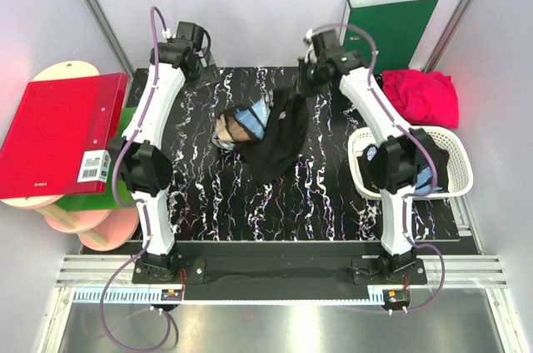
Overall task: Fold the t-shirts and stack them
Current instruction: Flatten out the tshirt
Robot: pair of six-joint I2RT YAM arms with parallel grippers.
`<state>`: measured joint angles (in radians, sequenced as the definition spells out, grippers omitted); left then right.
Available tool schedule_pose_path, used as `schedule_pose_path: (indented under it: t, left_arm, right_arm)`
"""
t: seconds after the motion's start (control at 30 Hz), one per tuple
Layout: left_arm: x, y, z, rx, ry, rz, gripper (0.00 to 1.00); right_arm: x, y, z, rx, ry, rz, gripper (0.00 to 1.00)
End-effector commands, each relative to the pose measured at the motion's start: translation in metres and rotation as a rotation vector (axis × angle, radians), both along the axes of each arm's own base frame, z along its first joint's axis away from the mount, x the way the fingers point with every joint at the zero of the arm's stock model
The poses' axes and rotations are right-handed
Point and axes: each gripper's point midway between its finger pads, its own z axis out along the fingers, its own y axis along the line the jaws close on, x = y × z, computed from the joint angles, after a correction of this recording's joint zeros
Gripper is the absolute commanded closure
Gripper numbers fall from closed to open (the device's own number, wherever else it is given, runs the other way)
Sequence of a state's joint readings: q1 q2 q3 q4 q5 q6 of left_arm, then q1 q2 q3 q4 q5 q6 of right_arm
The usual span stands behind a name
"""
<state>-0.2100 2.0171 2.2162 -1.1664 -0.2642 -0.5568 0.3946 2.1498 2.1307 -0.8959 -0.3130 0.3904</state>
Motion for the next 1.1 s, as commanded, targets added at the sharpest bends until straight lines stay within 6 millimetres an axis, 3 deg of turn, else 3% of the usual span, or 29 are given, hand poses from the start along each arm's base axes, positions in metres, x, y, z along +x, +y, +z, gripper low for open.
schedule_pose_path:
  t: [0.0, 0.2, 0.3, 0.5, 0.53, 0.63, 0.73, 0.87, 0.97, 1.07]
  left_arm:
    - [0.001, -0.017, 0.020, -0.041, -0.060, -0.074, 0.01]
    - [-0.003, -0.028, 0.013, -0.041, -0.036, -0.124, 0.01]
    - [-0.004, -0.032, 0.009, -0.051, -0.023, -0.147, 0.01]
    - [-0.009, -0.050, -0.010, -0.111, 0.017, -0.221, 0.01]
    - [-0.010, -0.054, -0.014, -0.117, 0.025, -0.240, 0.01]
    - [-0.009, -0.068, -0.028, -0.151, 0.048, -0.281, 0.01]
    - [-0.005, -0.075, -0.030, -0.178, 0.050, -0.293, 0.01]
    - [-0.003, -0.066, -0.023, -0.139, 0.025, -0.258, 0.01]
    - [-0.006, -0.050, -0.019, -0.075, 0.009, -0.216, 0.01]
    - [-0.009, -0.037, 0.002, -0.025, -0.043, -0.179, 0.01]
  right_arm:
    - [0.018, -0.028, 0.123, -0.049, -0.342, -0.066, 1.00]
    - [0.023, -0.026, 0.206, 0.020, -0.558, -0.060, 1.00]
    - [0.008, -0.017, 0.246, 0.074, -0.656, -0.015, 1.00]
    - [-0.031, -0.021, 0.314, 0.097, -0.838, 0.001, 1.00]
    - [-0.043, -0.023, 0.334, 0.110, -0.887, -0.007, 1.00]
    - [-0.061, -0.027, 0.356, 0.114, -0.951, -0.015, 1.00]
    - [-0.075, -0.024, 0.377, 0.136, -1.016, -0.013, 1.00]
    - [-0.101, -0.008, 0.403, 0.224, -1.069, 0.042, 1.00]
    - [-0.128, 0.017, 0.419, 0.318, -1.099, 0.140, 1.00]
    - [-0.156, 0.037, 0.437, 0.441, -1.122, 0.231, 1.00]
